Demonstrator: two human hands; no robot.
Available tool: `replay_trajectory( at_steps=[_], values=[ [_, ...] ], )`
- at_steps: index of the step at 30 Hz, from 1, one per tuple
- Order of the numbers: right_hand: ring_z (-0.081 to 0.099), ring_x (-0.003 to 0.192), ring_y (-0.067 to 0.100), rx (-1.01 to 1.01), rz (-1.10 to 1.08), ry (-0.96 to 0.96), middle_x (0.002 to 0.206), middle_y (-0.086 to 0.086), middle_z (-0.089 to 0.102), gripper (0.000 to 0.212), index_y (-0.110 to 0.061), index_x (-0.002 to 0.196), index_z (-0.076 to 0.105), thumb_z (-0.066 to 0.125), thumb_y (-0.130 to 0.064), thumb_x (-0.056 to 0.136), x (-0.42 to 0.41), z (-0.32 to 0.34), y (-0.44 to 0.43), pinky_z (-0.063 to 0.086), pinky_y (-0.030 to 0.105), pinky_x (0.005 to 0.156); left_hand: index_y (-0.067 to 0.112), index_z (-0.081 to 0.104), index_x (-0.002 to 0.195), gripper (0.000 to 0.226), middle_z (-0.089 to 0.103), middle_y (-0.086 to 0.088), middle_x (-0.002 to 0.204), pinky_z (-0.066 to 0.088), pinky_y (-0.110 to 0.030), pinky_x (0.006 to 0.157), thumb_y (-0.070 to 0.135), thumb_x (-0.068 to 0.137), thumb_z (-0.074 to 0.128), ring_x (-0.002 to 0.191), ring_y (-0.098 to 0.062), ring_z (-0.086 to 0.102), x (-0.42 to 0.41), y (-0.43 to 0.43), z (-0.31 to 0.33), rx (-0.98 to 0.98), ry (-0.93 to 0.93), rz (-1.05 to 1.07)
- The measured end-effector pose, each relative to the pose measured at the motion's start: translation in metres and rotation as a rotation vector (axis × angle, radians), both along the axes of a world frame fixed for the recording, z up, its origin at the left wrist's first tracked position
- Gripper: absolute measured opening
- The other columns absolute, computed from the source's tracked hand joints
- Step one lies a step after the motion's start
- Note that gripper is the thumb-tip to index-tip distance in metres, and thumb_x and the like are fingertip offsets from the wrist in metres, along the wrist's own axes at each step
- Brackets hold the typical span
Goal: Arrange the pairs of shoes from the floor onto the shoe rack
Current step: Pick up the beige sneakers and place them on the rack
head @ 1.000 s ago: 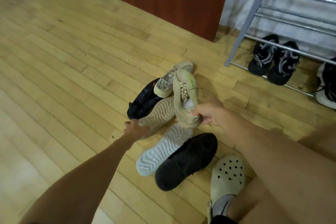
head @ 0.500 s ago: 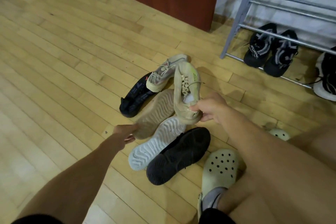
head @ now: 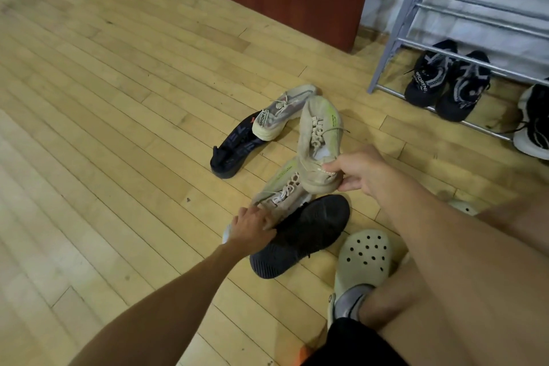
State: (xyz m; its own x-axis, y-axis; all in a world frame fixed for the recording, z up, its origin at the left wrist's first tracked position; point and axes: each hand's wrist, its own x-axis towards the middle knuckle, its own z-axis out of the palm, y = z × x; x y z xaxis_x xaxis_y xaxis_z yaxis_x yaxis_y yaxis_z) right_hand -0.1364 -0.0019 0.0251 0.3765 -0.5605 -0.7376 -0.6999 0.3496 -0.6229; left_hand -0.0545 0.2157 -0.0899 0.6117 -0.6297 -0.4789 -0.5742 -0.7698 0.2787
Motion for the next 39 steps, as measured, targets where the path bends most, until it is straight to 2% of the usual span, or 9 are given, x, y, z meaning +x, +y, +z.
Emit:
replay_trajectory(
  at_steps=[5, 9, 11, 17, 22, 26, 33, 36, 39],
  values=[
    [0.066, 0.103, 0.035, -0.004, -0.101, 0.008, 0.12, 0.02, 0.064, 0.046, 0.002, 0.116, 0.061, 0.078, 0.0, 0.073, -0.024, 0.002, -0.008, 0.059, 0.043, 0.075, 0.014, 0.056, 0.102, 0.02, 0.062, -0.008, 0.11, 0.049, -0.036, 0.074, 0.03, 0.091, 0.052, 0.089, -0.022, 0.058, 0.019, -0.006, 0.002, -0.148, 0.1, 0.299],
    [0.063, 0.108, 0.037, 0.034, -0.157, 0.008, 0.123, 0.023, 0.061, 0.048, 0.004, 0.12, 0.058, 0.076, 0.002, 0.076, -0.039, 0.003, -0.014, 0.056, 0.041, 0.072, 0.011, 0.044, 0.134, 0.057, 0.039, -0.012, 0.134, 0.046, -0.039, 0.091, 0.042, 0.088, 0.058, 0.117, -0.029, 0.049, 0.035, -0.018, 0.0, 0.072, 0.061, 0.301],
    [0.064, 0.105, 0.037, 0.034, -0.17, 0.006, 0.122, 0.023, 0.062, 0.047, 0.004, 0.117, 0.059, 0.077, 0.003, 0.074, -0.044, 0.004, -0.018, 0.054, 0.039, 0.064, 0.009, 0.044, 0.135, 0.057, 0.045, -0.014, 0.133, 0.045, -0.038, 0.091, 0.042, 0.09, 0.055, 0.119, -0.031, 0.05, 0.038, -0.022, -0.004, 0.211, 0.083, 0.205],
    [0.061, 0.085, 0.03, 0.064, -0.169, 0.009, 0.117, 0.022, 0.064, 0.042, 0.007, 0.112, 0.061, 0.078, 0.005, 0.073, -0.051, 0.002, -0.03, 0.053, 0.039, 0.07, 0.006, 0.053, 0.115, 0.04, 0.062, -0.013, 0.105, 0.046, -0.032, 0.068, 0.027, 0.083, 0.064, 0.093, -0.028, 0.062, 0.037, -0.032, 0.005, 0.173, 0.211, 0.347],
    [0.063, 0.103, 0.038, 0.075, -0.176, 0.001, 0.119, 0.026, 0.062, 0.043, 0.009, 0.114, 0.058, 0.075, 0.008, 0.074, -0.052, 0.006, -0.031, 0.053, 0.04, 0.073, 0.002, 0.059, 0.07, 0.021, 0.055, -0.008, 0.062, 0.047, -0.023, 0.048, 0.018, 0.067, 0.074, 0.05, -0.019, 0.053, 0.042, -0.047, 0.03, 0.096, 0.474, 0.545],
    [0.061, 0.11, 0.038, 0.081, -0.158, -0.009, 0.124, 0.024, 0.06, 0.045, 0.007, 0.119, 0.057, 0.073, 0.007, 0.077, -0.053, 0.019, -0.035, 0.053, 0.039, 0.076, 0.001, 0.059, 0.072, 0.022, 0.054, -0.009, 0.064, 0.046, -0.024, 0.045, 0.006, 0.065, 0.079, 0.051, -0.018, 0.051, 0.049, -0.055, 0.063, -0.084, 0.491, 0.738],
    [0.049, 0.129, 0.032, 0.063, -0.176, -0.056, 0.139, 0.018, 0.051, 0.045, 0.004, 0.132, 0.049, 0.062, 0.001, 0.09, -0.062, 0.049, -0.061, 0.04, 0.043, 0.108, -0.004, 0.07, 0.098, 0.033, 0.07, -0.015, 0.095, 0.058, -0.033, 0.062, 0.005, 0.069, 0.081, 0.075, -0.023, 0.066, 0.052, -0.103, 0.128, -0.357, 0.641, 0.671],
    [0.057, 0.119, 0.033, -0.006, -0.234, -0.07, 0.13, 0.018, 0.058, 0.041, 0.004, 0.126, 0.054, 0.066, 0.001, 0.087, -0.07, 0.064, -0.079, 0.051, 0.041, 0.095, 0.001, 0.067, 0.104, 0.037, 0.071, -0.015, 0.101, 0.059, -0.03, 0.059, 0.002, 0.069, 0.08, 0.077, -0.021, 0.068, 0.043, -0.147, 0.144, -0.435, 0.705, 0.593],
    [0.064, 0.094, 0.031, -0.108, -0.346, -0.065, 0.118, 0.017, 0.064, 0.039, 0.002, 0.11, 0.06, 0.077, 0.0, 0.076, -0.088, 0.072, -0.107, 0.055, 0.036, 0.061, 0.001, 0.067, 0.107, 0.039, 0.071, -0.014, 0.1, 0.059, -0.031, 0.063, 0.005, 0.07, 0.08, 0.079, -0.023, 0.067, 0.031, -0.194, 0.154, -0.459, 0.747, 0.522]
  ],
)
